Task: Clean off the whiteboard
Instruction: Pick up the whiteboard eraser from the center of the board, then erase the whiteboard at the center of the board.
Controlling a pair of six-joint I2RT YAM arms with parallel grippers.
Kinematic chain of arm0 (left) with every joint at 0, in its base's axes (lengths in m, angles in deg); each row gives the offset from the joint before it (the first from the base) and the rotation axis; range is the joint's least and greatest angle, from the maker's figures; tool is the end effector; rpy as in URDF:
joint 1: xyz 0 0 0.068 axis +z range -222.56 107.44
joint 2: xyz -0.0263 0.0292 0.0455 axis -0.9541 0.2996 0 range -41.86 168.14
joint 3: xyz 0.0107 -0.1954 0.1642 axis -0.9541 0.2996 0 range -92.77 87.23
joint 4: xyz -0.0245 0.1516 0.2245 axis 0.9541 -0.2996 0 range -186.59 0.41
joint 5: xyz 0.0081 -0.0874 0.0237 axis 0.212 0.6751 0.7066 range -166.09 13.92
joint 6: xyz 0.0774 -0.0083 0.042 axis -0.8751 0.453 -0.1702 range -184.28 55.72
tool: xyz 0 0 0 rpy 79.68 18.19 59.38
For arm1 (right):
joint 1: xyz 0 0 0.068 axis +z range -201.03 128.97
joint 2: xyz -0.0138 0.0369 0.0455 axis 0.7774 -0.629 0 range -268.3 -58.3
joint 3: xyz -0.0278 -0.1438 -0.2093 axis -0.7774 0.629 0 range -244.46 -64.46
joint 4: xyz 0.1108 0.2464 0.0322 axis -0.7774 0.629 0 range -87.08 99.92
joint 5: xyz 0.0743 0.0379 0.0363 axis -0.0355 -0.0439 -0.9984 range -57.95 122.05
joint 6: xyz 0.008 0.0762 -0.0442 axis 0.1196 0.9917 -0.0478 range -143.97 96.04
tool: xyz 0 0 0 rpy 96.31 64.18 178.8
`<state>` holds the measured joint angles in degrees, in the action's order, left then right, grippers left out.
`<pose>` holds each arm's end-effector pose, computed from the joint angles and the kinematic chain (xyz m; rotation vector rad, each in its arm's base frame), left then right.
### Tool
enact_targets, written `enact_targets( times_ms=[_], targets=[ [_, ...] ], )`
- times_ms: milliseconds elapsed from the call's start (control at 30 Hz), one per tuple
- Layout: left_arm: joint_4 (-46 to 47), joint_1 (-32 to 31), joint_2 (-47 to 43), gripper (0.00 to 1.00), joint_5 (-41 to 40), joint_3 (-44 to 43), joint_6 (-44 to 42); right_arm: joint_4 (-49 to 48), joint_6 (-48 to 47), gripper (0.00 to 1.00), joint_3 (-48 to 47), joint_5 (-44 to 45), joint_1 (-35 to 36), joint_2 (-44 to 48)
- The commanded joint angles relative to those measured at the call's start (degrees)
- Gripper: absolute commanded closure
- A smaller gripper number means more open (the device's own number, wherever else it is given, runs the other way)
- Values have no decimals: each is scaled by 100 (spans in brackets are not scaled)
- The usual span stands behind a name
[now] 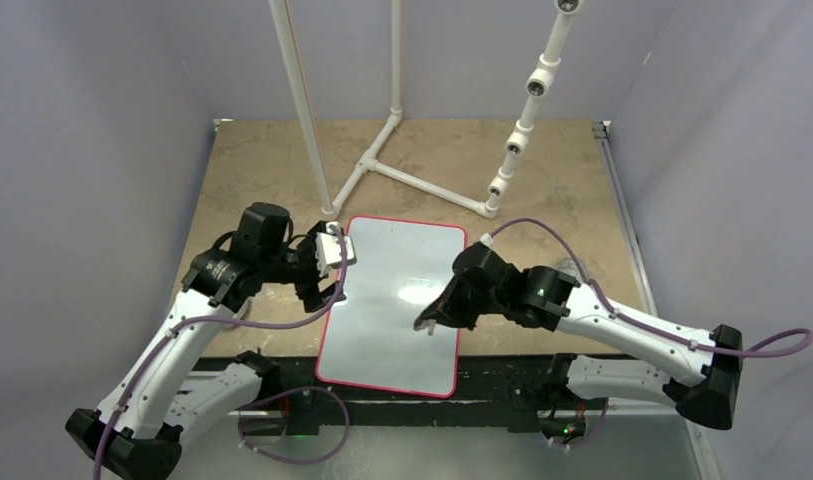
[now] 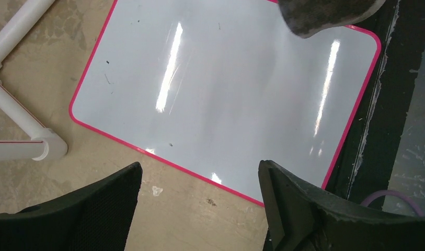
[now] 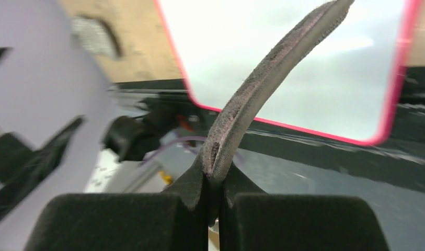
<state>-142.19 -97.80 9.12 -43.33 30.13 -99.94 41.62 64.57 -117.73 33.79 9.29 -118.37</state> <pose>0.1718 -0.1280 0.2901 1.3844 1.8282 -0.5838 0.1337 0.2298 0.2472 0.6774 2.6259 1.0576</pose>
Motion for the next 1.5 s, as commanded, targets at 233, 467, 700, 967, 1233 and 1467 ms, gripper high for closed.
enact_targets(
  times_ms=[233,467,700,967,1233,1467],
  targets=[
    [-9,19,1152,19,-909,-351,672,2034,-2788,100,-877,-376,-1398,-1464],
    [357,45,1461,20,-1475,-72,757,506,-3704,100,-1111,-1005,-1734,-2954],
    [1160,60,1906,18,-2761,312,619,-568,-4262,100,-1760,-355,-1795,-4177],
    [2080,194,2103,20,-2037,1316,-363,-1675,-4352,100,-2088,-91,-1955,-5066],
    [2305,227,2367,23,-1787,1964,-1570,-3050,-3975,100,-1926,-693,-2280,-5485],
    [2288,445,3029,31,-1839,2075,-2107,-3227,-3642,100,-1750,-395,-2279,-5466]
  ],
)
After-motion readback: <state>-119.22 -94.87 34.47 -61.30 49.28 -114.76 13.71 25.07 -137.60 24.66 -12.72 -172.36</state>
